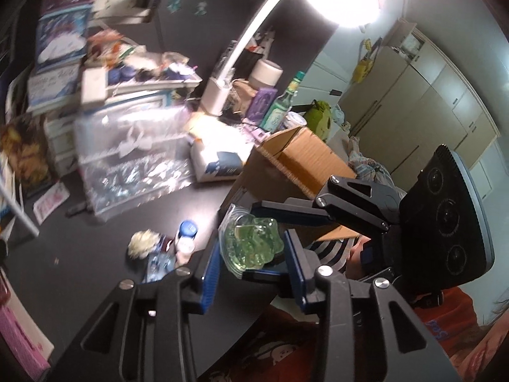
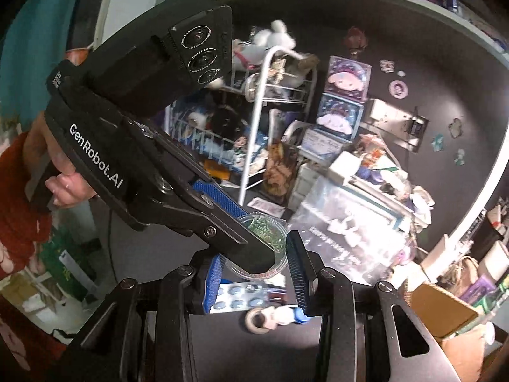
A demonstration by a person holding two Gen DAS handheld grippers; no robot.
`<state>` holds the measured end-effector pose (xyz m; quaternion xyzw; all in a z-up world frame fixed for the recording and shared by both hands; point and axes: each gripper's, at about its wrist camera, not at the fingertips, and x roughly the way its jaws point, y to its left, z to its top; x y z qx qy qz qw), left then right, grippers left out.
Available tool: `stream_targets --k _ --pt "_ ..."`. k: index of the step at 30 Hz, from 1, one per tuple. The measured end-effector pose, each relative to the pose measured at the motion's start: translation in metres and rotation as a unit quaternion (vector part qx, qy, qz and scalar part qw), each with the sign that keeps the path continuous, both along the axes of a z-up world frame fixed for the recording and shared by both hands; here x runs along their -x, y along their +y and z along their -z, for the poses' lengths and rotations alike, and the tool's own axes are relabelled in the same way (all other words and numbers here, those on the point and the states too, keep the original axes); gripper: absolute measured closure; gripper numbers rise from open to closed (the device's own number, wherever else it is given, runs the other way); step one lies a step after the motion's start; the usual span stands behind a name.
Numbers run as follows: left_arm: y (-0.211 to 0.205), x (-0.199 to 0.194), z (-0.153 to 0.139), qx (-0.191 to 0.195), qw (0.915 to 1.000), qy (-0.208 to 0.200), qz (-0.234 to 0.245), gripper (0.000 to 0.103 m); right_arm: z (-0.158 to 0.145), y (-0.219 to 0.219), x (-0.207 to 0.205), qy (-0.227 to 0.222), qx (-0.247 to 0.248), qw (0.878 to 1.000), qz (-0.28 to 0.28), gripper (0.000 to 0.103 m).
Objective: Organize objects
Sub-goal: 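Carry the green gel pad into the box and release it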
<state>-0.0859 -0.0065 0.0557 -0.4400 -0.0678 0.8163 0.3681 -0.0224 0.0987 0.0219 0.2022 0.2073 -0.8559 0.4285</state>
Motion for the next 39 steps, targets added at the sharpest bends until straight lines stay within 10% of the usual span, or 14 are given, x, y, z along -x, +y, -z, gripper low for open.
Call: stream_targets --k 22,24,26,39 --pt "0.188 0.094 0.004 0.064 0.9891 -0.057 0.120 0.075 -0.016 0.143 0.086 -0.097 -0.050 0.983 0.145 0.069" --pt "0.192 0.095 0.006 0.064 0.9887 -0.061 0.121 0.068 -0.013 0.148 0.092 -0.116 -0.057 0.980 0.151 0.069" --pt "0.193 0.094 0.004 0.073 0.9894 -0.053 0.114 0.040 -0.010 0.152 0.097 -0.129 -0.065 0.976 0.160 0.060" --pt "0.140 0.049 -0.045 0.099 0.9920 0.072 0.032 0.020 -0.020 0.161 0.090 -0.097 -0.062 0.980 0.164 0.015"
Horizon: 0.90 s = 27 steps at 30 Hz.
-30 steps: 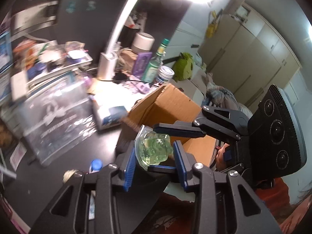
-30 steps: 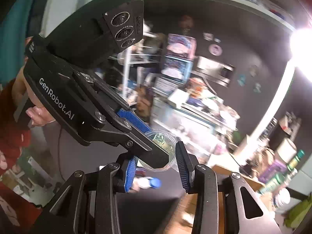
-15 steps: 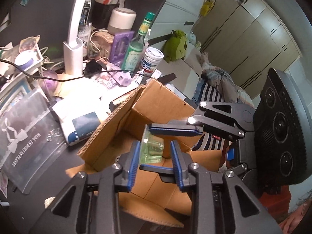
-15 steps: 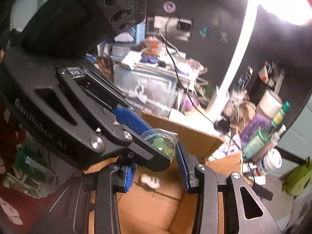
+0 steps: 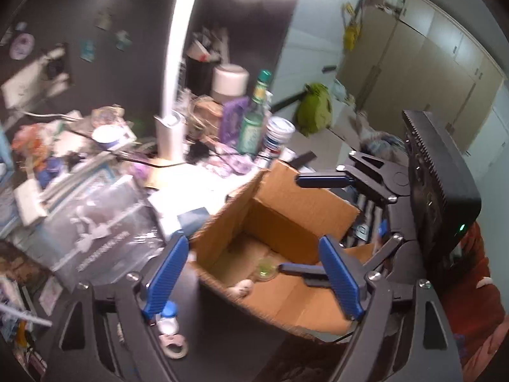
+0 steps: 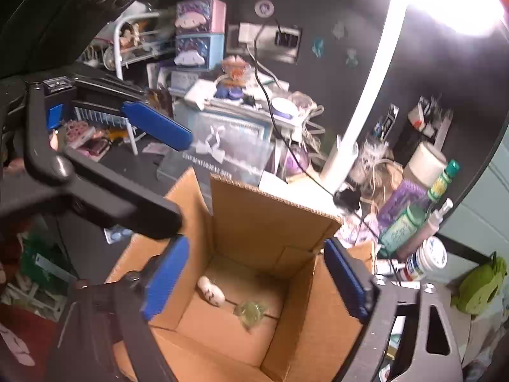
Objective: Organize objects
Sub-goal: 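Carry the green gel pad into the box and release it, then return the right gripper to the desk and grasp the blister pack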
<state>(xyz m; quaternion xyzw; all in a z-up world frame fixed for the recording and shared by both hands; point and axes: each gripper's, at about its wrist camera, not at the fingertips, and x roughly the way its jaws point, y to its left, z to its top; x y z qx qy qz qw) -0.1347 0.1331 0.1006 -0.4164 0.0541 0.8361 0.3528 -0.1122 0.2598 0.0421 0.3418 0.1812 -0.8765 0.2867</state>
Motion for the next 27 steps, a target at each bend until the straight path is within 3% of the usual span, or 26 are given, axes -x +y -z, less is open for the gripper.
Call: stream_targets --k 2,5,10,14,17,21,27 --pt "-0.015 -0.008 -0.006 0.001 0.9996 0.021 -0.018 0.019 -0.006 -0.005 -0.004 0.007 0.008 1.000 -0.008 0.014" --pt "-0.036 -0.018 -0.008 -0.001 0.9984 0.042 -0.038 0.019 -0.014 -0.018 -0.010 0.006 0.017 1.000 -0.022 0.000" --pt "-0.080 -0.036 0.004 -0.002 0.9942 0.069 -0.083 0.018 -0.016 -0.057 -0.029 0.019 0.015 0.998 -0.058 0.000" --pt "-0.114 -0.051 0.018 0.006 0.9894 0.083 -0.119 0.018 -0.008 -0.093 -0.047 0.001 0.033 0.995 -0.095 0.000" --pt "-0.144 -0.066 0.031 0.010 0.9839 0.094 -0.152 0.017 0.005 -0.123 -0.060 -0.023 0.049 0.990 -0.129 0.000" --pt "-0.183 -0.083 0.054 0.006 0.9760 0.097 -0.195 0.017 0.035 -0.160 -0.071 -0.086 0.084 0.978 -0.168 0.000" --pt "-0.232 -0.104 0.098 0.013 0.9627 0.090 -0.255 0.017 0.111 -0.187 -0.067 -0.211 0.144 0.957 -0.139 0.000"
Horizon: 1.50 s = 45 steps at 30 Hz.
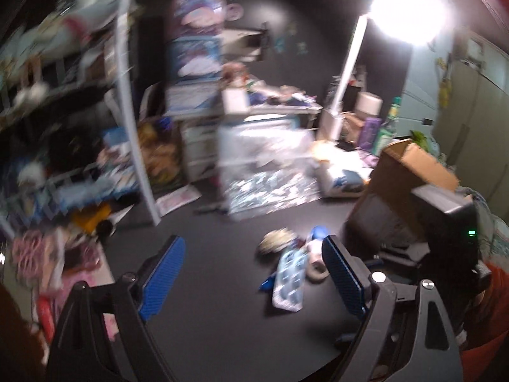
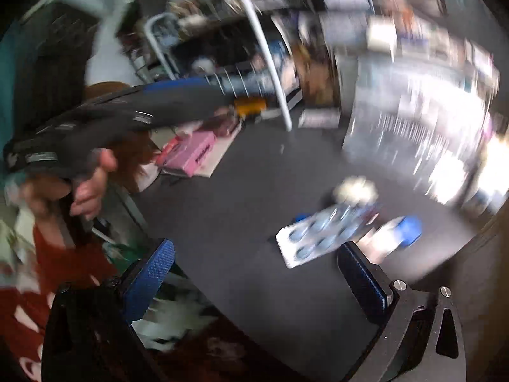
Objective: Organize objects
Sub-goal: 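Return the right gripper to the desk and grasp the blister pack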
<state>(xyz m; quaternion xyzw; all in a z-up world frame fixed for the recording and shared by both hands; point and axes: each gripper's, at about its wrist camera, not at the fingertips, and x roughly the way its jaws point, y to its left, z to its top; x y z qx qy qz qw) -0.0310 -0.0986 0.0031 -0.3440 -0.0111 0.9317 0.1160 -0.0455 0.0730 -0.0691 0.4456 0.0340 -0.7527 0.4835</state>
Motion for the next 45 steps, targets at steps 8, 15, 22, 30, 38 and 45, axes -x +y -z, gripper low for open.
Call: stream_targets --k 8,15,22,30,38,45 --pt "-0.023 -0.014 0.041 0.021 0.9985 -0.010 -0.051 0.017 0.070 -0.012 0.008 -0.043 0.011 0.991 0.128 0.000" --pt "-0.031 -0.020 0.053 -0.002 0.9974 -0.014 -0.070 0.017 0.074 -0.039 0.019 0.026 -0.022 0.979 0.201 0.016" --pt "-0.041 -0.024 0.057 -0.011 0.9962 -0.015 -0.085 0.017 0.076 -0.049 0.011 0.101 -0.081 0.968 0.215 0.048" --pt "-0.037 -0.024 0.055 -0.007 0.9968 -0.013 -0.079 0.017 0.076 -0.024 -0.003 0.113 -0.081 0.980 0.139 0.052" --pt "-0.028 -0.019 0.053 -0.003 0.9973 -0.015 -0.071 0.017 0.078 0.005 -0.012 0.130 -0.118 0.973 0.153 0.042" --pt "-0.021 -0.018 0.054 0.003 0.9976 -0.022 -0.066 0.017 0.082 -0.009 -0.014 0.173 -0.123 0.967 0.143 0.059"
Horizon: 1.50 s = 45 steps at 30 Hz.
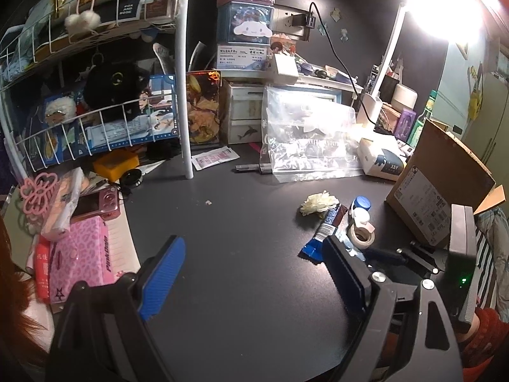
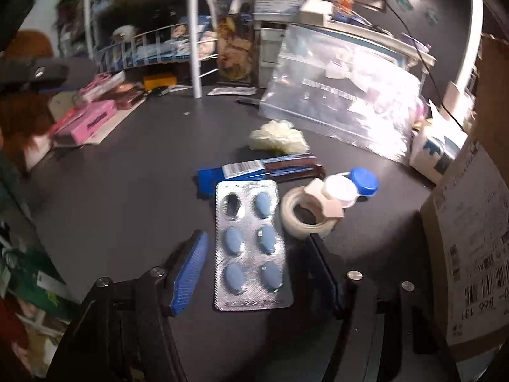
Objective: Organize objects
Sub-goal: 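Return the right gripper to the desk and grasp the blister pack, then lift the blue-pill blister pack into the box and open the right gripper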
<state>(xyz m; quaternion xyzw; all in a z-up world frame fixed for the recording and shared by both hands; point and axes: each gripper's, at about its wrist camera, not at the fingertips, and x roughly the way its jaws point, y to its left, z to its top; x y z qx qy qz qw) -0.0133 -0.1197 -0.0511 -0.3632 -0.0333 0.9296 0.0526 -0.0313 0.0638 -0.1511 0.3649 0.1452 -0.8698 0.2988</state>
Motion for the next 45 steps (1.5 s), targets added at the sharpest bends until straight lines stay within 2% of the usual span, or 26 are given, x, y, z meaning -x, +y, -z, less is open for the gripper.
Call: stream_targets --k 1,2,7,15,20,23,24,26,28,30,32,35,39,41,42,45 --pt "0.000 0.000 0.001 -0.001 1.0000 -0.001 -0.001 0.017 -0.001 -0.001 -0.001 -0.003 0.003 1.000 -0.008 0.070" --pt "0.000 0.000 0.001 -0.002 1.0000 -0.002 0.000 0.017 -0.002 -0.001 -0.001 -0.001 0.000 1.000 -0.010 0.072" --pt "0.005 0.001 0.006 -0.012 0.9997 -0.011 0.016 0.017 -0.004 0.005 0.000 -0.017 0.013 0.999 -0.026 0.072" --pt "0.009 0.003 0.016 -0.029 0.9989 -0.027 0.022 0.017 -0.006 -0.001 -0.020 -0.037 0.039 0.994 -0.093 0.072" --pt "0.014 0.009 0.022 -0.073 0.9947 -0.043 0.058 0.017 -0.016 -0.001 -0.020 -0.033 0.063 0.992 -0.102 0.072" --pt "0.020 0.018 0.023 -0.115 0.9877 -0.053 0.092 0.019 -0.028 -0.001 -0.019 -0.020 0.070 0.991 -0.113 0.072" --pt "0.022 0.020 0.022 -0.125 0.9854 -0.055 0.102 0.021 -0.034 -0.001 -0.019 -0.015 0.074 0.990 -0.119 0.072" --pt "0.024 0.026 0.017 -0.154 0.9788 -0.056 0.123 0.035 -0.043 -0.003 -0.018 -0.005 0.076 0.989 -0.126 0.072" --pt "0.025 0.033 0.013 -0.182 0.9719 -0.059 0.137 0.044 -0.055 -0.004 -0.017 0.011 0.075 0.988 -0.132 0.072" --pt "0.026 0.037 0.010 -0.193 0.9689 -0.060 0.143 0.052 -0.065 -0.004 -0.015 0.024 0.077 0.987 -0.137 0.072" --pt "0.027 0.040 0.006 -0.215 0.9621 -0.062 0.156 0.063 -0.074 -0.004 -0.014 0.035 0.079 0.986 -0.139 0.072" --pt "0.030 0.043 -0.002 -0.244 0.9512 -0.058 0.180 0.074 -0.085 -0.002 -0.014 0.051 0.080 0.986 -0.141 0.072" --pt "0.034 0.049 -0.014 -0.258 0.9451 -0.054 0.193 0.085 -0.102 0.003 -0.012 0.074 0.082 0.985 -0.134 0.072" --pt "0.036 0.053 -0.022 -0.265 0.9420 -0.049 0.200 0.094 -0.110 0.006 -0.010 0.082 0.085 0.985 -0.129 0.072" --pt "0.038 0.056 -0.024 -0.267 0.9404 -0.048 0.205 0.095 -0.115 0.008 -0.009 0.086 0.087 0.984 -0.126 0.075" --pt "0.043 0.063 -0.032 -0.269 0.9377 -0.041 0.216 0.096 -0.126 0.012 -0.005 0.094 0.089 0.984 -0.124 0.075"
